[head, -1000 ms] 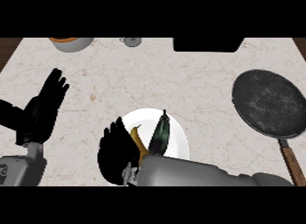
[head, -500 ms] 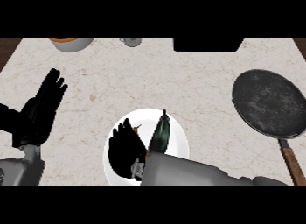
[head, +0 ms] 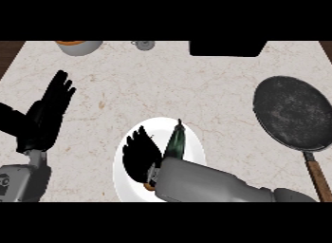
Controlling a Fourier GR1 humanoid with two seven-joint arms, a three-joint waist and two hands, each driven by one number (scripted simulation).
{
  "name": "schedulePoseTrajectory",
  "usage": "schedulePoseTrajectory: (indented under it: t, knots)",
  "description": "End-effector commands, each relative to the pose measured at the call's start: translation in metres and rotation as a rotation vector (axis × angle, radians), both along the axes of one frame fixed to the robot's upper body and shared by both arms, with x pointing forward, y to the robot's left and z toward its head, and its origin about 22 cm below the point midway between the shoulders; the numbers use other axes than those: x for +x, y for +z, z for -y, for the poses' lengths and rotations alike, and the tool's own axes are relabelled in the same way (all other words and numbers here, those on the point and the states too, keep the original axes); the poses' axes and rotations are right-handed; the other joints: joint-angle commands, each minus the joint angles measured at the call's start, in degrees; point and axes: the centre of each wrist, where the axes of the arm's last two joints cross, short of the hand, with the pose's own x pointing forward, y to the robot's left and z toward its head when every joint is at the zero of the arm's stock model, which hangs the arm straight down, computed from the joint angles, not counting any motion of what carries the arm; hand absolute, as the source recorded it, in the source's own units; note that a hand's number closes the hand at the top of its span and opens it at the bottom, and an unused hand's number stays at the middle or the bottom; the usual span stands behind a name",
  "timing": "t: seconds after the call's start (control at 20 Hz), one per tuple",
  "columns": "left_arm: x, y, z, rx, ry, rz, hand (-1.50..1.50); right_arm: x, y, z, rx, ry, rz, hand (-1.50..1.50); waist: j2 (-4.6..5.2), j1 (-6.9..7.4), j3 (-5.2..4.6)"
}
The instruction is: Pick the pear from the plate and place it in the pan
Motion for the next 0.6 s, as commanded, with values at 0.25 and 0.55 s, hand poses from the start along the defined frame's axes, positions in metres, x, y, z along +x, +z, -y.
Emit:
schedulePoseTrajectory:
  t: [0.25,0.55]
  knots:
    - [0.002,0.001,0.015,0.006,0.013,0.002,0.00,-0.013,-0.033,0.009,0.052,0.115,-0.031,1.50,0.05,0.31,0.02]
    - [-0.014,0.005,-0.009,0.015,0.002,-0.002,0.00,-0.002,-0.029,0.009,0.072,0.122,-0.054,1.50,-0.12,-0.11,0.02]
